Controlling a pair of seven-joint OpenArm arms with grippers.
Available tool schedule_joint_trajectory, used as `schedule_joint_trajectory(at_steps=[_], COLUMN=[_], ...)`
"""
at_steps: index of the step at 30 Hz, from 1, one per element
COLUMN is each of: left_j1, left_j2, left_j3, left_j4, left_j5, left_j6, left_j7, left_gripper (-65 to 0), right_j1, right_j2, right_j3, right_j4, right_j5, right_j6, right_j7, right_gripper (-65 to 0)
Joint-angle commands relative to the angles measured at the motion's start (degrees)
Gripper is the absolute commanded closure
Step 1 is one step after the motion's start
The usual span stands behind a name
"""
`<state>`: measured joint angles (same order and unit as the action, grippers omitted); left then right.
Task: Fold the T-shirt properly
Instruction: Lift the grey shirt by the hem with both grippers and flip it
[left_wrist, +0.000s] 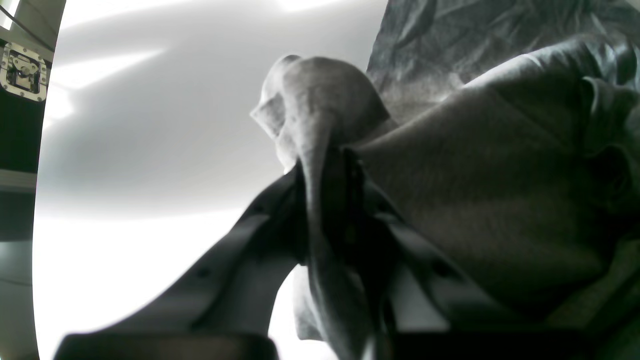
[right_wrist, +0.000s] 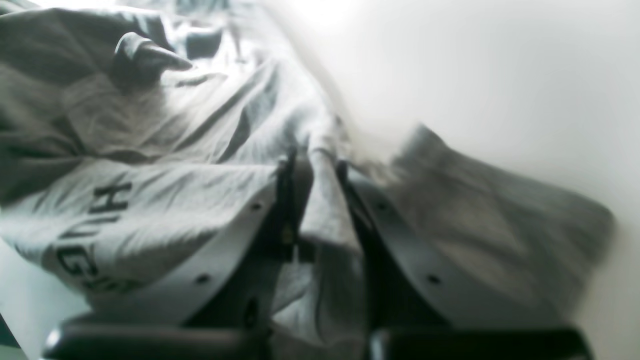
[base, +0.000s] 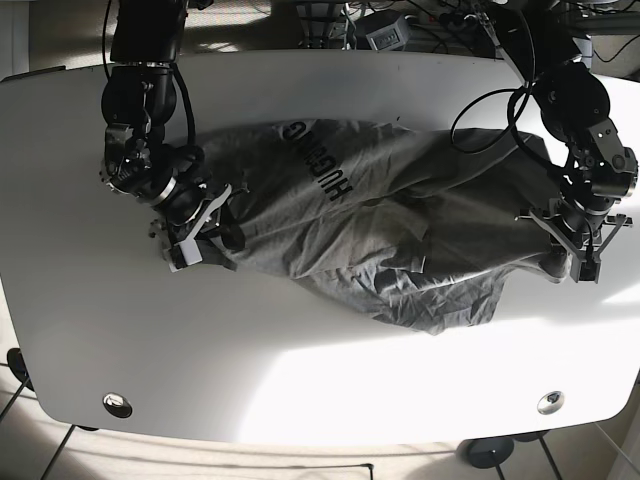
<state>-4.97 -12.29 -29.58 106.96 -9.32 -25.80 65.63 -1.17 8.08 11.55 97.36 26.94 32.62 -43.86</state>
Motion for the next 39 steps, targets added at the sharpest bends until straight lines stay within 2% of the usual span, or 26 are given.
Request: schedule_joint_trajectory(at_steps=[1,3,5,7,10,12,15,16,22,28,31,34,36,39], left_j1=[-0.7,-1.0,-1.5,-4.7,-9.3,-14.4,-20.9,-24.2,-38.4,-59.2,-67.6,-70.0,-69.4,-57.8], left_j2=[-1.0,-0.8,-0.8,-1.0,-1.2,-1.2,-0.8,-0.2,1.2,-1.0,-2.3,-4.5,-5.8,-7.2], left_j3=[-1.2,-3.4,-3.4,-1.2,4.8,10.7,15.0,16.8,20.1,27.3,27.4,27.3,26.9,20.5], left_j4=[3.2,3.6,3.5,3.4,-1.4,-10.5,-18.3,-20.8,-30.4,-47.2,-50.9,-50.5,-48.1,-38.3], left_j5=[0.2,0.4,0.3,0.6,0.7,1.4,4.7,4.9,5.2,5.2,5.2,4.9,4.9,4.8], left_j6=[-3.7,-6.7,-7.3,-7.3,-7.3,-7.4,-7.4,-7.4,-7.3,-7.3,-7.3,-7.3,-7.3,-7.6], left_j7=[1.8,4.0,6.2,9.8,14.4,14.4,14.4,14.4,8.6,3.1,0.8,1.0,1.4,6.0], left_gripper=[0.0,0.0,0.0,0.0,0.0,0.0,0.0,0.0,0.0,0.0,0.0,0.0,0.0,0.0], right_j1=[-3.4,-6.3,-8.2,-8.7,-4.9,0.8,8.9,13.3,30.2,51.5,61.3,64.6,63.6,53.1], right_j2=[0.4,0.5,0.5,0.4,0.8,2.7,3.5,4.7,9.6,14.6,15.8,16.0,17.1,16.9], right_j3=[6.2,10.6,13.6,18.0,20.0,19.7,19.7,19.6,13.6,7.0,5.9,5.9,6.3,10.2], right_j4=[6.1,9.1,11.3,13.2,12.0,8.2,1.2,-1.9,-13.4,-28.6,-33.1,-32.0,-29.4,-22.2], right_j5=[1.1,1.1,1.1,1.1,0.4,0.3,0.1,0.1,0.1,0.1,0.1,0.3,0.7,0.7], right_j6=[0.48,0.57,0.57,0.57,0.39,0.21,0.13,-0.05,-0.14,-0.05,0.39,0.3,0.3,0.48], right_j7=[0.9,0.9,0.9,0.9,0.5,-2.7,-5.2,-5.4,-6.7,-6.5,-6.5,-6.9,-8.5,-10.5], right_gripper=[-2.1,-2.1,-2.1,-2.1,-2.1,-2.1,-2.1,-1.9,-1.9,-1.9,-1.9,-1.9,-1.9,-1.9])
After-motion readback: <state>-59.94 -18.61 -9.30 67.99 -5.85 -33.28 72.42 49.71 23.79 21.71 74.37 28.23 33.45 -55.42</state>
